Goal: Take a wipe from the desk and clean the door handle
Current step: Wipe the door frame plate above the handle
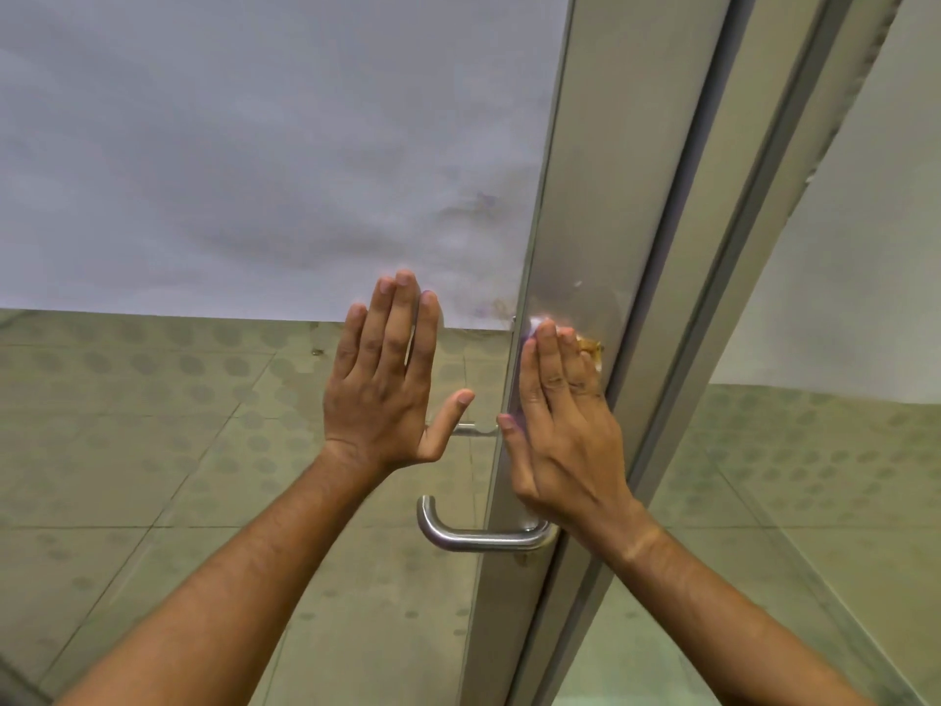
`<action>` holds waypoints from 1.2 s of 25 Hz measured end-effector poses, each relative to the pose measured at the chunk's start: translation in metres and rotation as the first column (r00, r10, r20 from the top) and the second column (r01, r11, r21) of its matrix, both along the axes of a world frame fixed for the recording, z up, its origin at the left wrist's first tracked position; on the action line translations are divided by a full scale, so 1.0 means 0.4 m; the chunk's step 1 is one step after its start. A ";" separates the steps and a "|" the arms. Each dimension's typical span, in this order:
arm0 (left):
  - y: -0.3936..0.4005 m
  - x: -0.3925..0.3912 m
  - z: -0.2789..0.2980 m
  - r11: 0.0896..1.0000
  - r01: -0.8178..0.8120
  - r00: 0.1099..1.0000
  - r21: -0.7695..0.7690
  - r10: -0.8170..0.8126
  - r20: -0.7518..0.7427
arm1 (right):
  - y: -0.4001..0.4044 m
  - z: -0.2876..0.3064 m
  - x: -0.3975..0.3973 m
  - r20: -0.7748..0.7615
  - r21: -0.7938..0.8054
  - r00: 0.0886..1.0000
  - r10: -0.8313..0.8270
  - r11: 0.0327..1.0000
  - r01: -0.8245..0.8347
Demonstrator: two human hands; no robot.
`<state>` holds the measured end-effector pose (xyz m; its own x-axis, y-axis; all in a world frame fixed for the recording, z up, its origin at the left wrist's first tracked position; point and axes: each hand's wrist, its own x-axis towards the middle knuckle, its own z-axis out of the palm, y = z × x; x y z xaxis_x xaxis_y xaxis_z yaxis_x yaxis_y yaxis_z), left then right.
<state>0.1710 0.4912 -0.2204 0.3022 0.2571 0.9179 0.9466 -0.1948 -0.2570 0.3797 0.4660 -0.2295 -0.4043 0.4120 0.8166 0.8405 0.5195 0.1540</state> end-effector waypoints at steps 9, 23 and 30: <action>0.000 0.002 0.001 1.000 -0.005 1.000 -0.010 0.005 0.004 | 0.001 0.018 0.014 -0.023 0.003 0.998 0.058 0.998 -0.058; -0.003 0.006 0.007 1.000 -0.024 1.000 -0.014 0.024 0.017 | -0.049 -0.082 0.042 0.174 -0.169 0.983 0.051 0.985 -0.021; 0.001 0.006 0.009 0.999 -0.019 0.999 -0.026 0.019 0.028 | -0.042 -0.093 0.019 0.152 -0.193 0.988 0.037 0.981 -0.007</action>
